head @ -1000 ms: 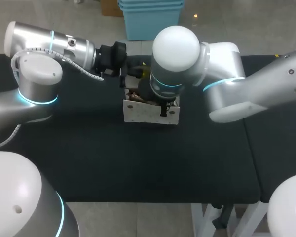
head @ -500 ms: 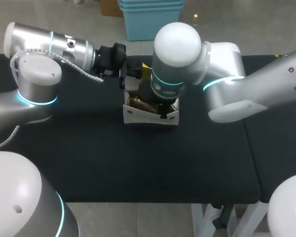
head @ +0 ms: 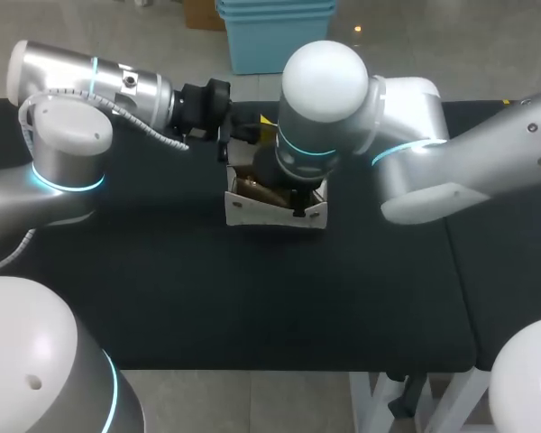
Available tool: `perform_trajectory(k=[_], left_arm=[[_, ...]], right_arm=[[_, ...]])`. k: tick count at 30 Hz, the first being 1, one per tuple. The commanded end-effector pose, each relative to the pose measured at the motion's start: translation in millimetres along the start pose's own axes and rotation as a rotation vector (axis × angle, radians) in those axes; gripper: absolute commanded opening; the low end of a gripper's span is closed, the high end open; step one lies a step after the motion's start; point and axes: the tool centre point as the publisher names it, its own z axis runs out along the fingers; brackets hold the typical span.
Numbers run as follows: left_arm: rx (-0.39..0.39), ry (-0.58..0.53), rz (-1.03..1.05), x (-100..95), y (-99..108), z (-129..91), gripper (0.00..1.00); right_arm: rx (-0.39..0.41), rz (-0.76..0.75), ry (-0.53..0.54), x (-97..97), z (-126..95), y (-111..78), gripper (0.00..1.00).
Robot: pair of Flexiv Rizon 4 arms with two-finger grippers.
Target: Pick up the bag, open it, inspect its contents, close it, and place it on the opposite side
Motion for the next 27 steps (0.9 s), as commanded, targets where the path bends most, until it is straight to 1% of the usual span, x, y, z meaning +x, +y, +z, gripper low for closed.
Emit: perform_trajectory(k=[1,27], left_arm=[[0.006,-0.001,0.002,4.8,-9.1,3.7,0.0],[0.004,0.001,0.002,4.5,-9.3,4.9,0.0]], right_arm=[[0.006,-0.002,0.001,0.7,16.5,5.0,1.0],[0.003,0.003,-0.004,-0.3,15.9,4.3,1.0]])
